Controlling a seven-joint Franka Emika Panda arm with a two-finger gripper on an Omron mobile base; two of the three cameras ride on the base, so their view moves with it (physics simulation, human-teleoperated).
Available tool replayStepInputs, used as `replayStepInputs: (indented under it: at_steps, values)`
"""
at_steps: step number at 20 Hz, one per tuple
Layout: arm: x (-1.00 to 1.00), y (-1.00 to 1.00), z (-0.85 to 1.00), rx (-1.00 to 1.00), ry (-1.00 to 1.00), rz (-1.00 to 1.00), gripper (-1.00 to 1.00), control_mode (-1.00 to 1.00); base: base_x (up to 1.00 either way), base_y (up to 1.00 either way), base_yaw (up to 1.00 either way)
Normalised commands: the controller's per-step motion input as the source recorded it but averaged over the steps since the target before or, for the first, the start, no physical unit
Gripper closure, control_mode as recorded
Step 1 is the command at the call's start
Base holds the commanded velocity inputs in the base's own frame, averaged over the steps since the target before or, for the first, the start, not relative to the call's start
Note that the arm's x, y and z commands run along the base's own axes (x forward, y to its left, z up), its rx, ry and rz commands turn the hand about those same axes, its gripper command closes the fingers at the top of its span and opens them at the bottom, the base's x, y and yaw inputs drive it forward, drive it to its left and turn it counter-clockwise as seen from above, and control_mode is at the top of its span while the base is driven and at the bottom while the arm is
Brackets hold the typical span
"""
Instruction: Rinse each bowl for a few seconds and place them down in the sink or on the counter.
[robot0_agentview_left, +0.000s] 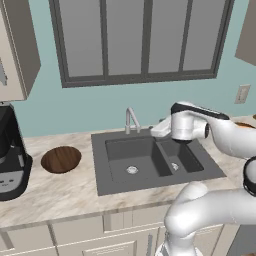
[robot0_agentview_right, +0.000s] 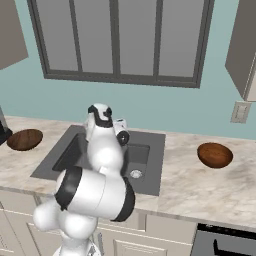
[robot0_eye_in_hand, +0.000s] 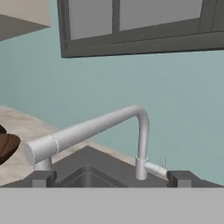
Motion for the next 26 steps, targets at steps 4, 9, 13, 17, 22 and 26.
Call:
replayStepInputs:
  at_steps: [4, 9, 13, 17, 22, 26]
  values:
    - [0.29, 0.07, -0.18, 0.05, -0.03, 0.04, -1.0, -1.0, 0.0, 0.0, 0.0]
    - [0.32, 0.08, -0.1, 0.05, 0.0, 0.02, -1.0, -1.0, 0.0, 0.0, 0.0]
    - [0.34, 0.03, -0.08, 0.04, 0.0, 0.02, -1.0, -1.0, 0.0, 0.0, 0.0]
    - [0.36, -0.02, 0.03, 0.0, 0.0, 0.01, -1.0, -1.0, 0.0, 0.0, 0.0]
    - [0.32, -0.07, 0.11, 0.0, 0.0, 0.01, -1.0, -1.0, 0.0, 0.0, 0.0]
    - [0.35, -0.01, 0.04, 0.0, 0.0, 0.0, -1.0, -1.0, 0.0, 0.0, 0.0]
